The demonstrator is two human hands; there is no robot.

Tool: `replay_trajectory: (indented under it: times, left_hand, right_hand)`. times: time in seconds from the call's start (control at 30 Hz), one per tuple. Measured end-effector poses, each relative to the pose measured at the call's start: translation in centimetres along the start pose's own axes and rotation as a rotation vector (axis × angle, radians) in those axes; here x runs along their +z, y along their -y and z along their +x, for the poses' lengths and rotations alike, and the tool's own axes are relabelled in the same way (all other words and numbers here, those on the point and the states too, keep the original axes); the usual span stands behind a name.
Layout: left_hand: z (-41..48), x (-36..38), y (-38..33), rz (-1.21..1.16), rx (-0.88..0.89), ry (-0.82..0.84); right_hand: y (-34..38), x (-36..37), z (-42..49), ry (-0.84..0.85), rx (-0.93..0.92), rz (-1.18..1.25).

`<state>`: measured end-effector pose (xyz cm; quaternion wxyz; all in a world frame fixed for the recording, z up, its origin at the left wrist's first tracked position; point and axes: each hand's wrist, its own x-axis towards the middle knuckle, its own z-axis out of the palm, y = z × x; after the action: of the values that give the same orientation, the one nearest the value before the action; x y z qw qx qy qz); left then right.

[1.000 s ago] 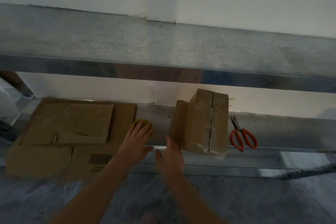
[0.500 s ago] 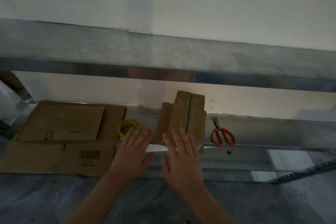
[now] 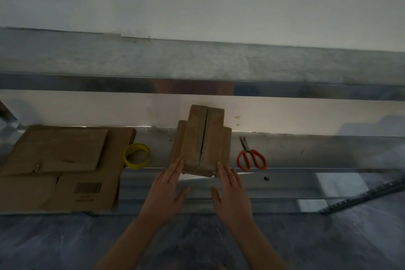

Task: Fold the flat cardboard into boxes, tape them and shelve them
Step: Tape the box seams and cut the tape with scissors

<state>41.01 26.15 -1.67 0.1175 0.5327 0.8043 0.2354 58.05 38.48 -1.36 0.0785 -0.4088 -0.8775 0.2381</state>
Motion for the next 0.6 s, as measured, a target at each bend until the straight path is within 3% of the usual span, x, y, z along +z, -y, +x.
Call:
replay_trajectory:
  times: [0.23, 0.4, 0.6]
  left_hand:
    - [1.1, 1.4, -1.4, -0.388, -0.202, -0.047]
    - [1.6, 2.2, -2.8, -0.505, -0.304, -0.107]
    - [3.0, 2.8, -3.9, -0.613, -0.244, -0.266]
  right_hand:
    - [-0.8, 0.4, 1.7, 0.002, 0.002, 0.257]
    - [-1.0, 0.3, 2.3, -0.06, 0.094, 0.547]
    - [-4.0, -2.0, 1.8, -0.208, -0.023, 0.559]
